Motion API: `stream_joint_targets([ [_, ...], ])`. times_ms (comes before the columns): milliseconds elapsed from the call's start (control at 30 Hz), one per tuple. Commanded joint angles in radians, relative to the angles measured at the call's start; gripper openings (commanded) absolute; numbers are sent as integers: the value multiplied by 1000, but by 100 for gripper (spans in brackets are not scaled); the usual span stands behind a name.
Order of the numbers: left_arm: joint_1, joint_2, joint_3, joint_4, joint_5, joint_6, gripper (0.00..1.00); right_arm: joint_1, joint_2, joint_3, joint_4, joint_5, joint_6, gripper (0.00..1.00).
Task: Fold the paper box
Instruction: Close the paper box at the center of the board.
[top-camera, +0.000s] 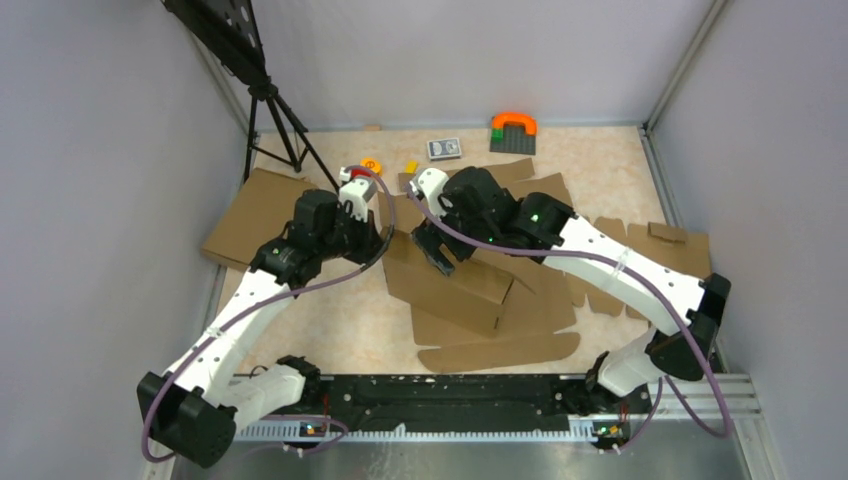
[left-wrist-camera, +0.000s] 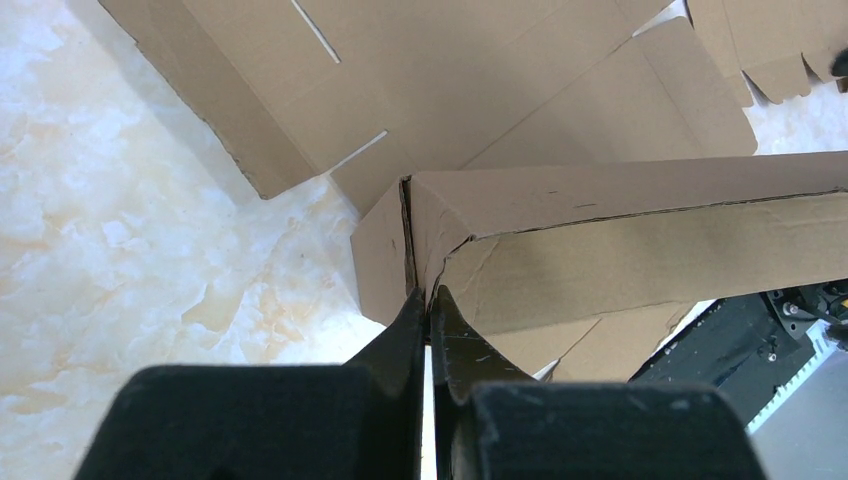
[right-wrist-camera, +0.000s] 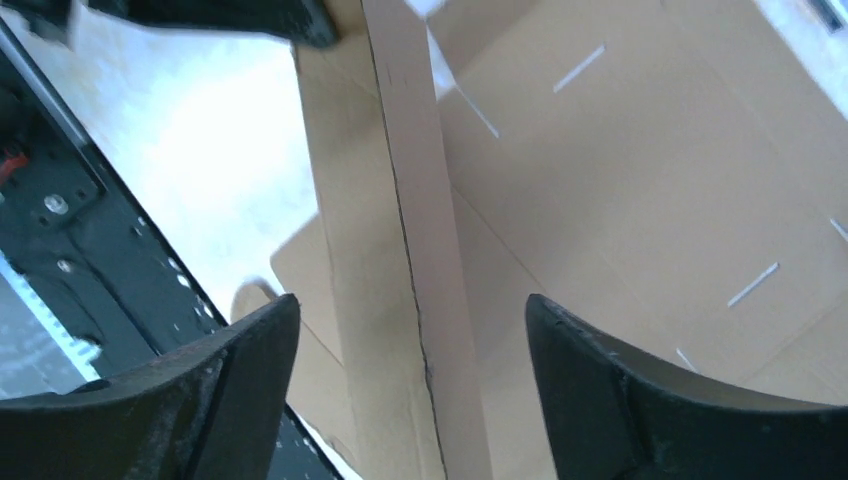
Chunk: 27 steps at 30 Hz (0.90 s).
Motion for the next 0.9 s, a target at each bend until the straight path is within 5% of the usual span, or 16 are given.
stream_joint_targets([
  [0, -8, -3, -40, -32, -4, -20, 0, 12, -55, 8, 126, -33, 51, 73],
  [133, -8, -2, -43, -32, 0, -21, 0, 12, -58, -59, 210, -29, 69, 50],
  [267, -8, -3, -42, -31, 5, -26, 0, 11, -61, -94, 258, -47, 88, 39],
  [533, -9, -11, -43, -34, 13, -26, 1, 12, -67, -119, 255, -42, 76, 28],
  [867, -8, -8, 4, -85, 8, -8, 20, 12, -81, -162, 253, -42, 53, 17],
])
